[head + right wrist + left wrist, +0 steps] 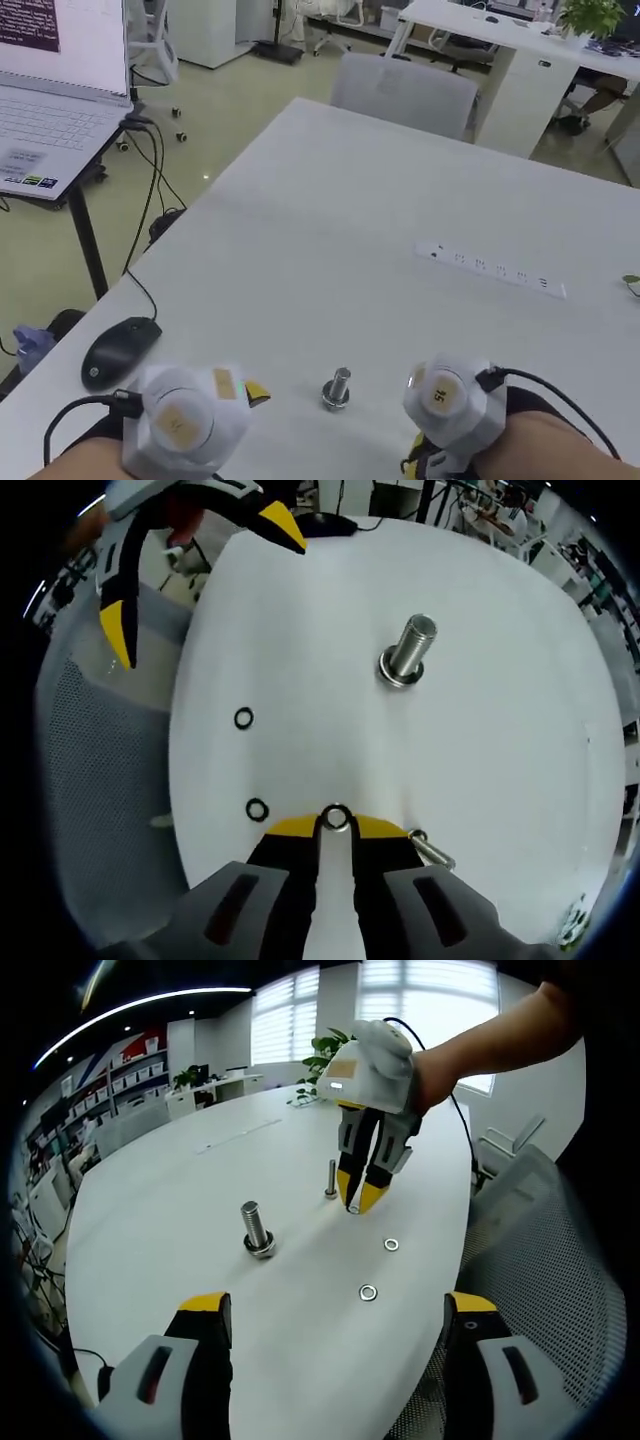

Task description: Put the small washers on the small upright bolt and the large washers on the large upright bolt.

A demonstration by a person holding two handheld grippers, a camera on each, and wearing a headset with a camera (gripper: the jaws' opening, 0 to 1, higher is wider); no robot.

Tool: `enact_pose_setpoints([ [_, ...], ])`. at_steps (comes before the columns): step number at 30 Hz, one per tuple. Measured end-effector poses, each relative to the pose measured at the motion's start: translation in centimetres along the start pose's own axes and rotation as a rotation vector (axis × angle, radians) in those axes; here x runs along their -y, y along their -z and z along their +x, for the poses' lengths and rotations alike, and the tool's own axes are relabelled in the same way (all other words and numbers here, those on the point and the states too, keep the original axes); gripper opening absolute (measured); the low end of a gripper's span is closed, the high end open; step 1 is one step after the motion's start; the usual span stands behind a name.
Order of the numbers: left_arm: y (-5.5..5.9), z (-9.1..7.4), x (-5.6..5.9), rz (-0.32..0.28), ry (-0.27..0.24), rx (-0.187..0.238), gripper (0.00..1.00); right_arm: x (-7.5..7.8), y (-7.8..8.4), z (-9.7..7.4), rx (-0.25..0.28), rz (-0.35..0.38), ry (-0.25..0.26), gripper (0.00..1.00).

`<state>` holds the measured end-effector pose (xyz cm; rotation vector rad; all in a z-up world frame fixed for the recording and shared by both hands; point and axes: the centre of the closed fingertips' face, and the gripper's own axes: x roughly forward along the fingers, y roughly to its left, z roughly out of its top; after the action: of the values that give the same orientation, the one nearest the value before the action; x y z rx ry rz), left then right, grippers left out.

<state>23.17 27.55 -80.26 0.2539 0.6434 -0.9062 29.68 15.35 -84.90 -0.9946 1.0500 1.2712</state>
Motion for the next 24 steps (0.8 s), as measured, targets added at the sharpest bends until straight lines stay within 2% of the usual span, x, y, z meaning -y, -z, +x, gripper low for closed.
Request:
enact_pose_setpoints([
  [5,-0.1,0.0,-0.1,-0.001,-0.004,0.009,0.91,0.5,-0.6,-1.8,-0.003,-0.007,0.003,0.13],
  [9,0.1,0.1,0.0,-0.003,0.003,0.001,0.94,1.1,-1.3,-2.9,0.006,0.003,0.011,0.13],
  [24,0.2,0.0,0.0,-0.006,0.004,-0.004,0.98,4.7,-1.7,-5.1,0.024,0.033,0.057,0.13],
])
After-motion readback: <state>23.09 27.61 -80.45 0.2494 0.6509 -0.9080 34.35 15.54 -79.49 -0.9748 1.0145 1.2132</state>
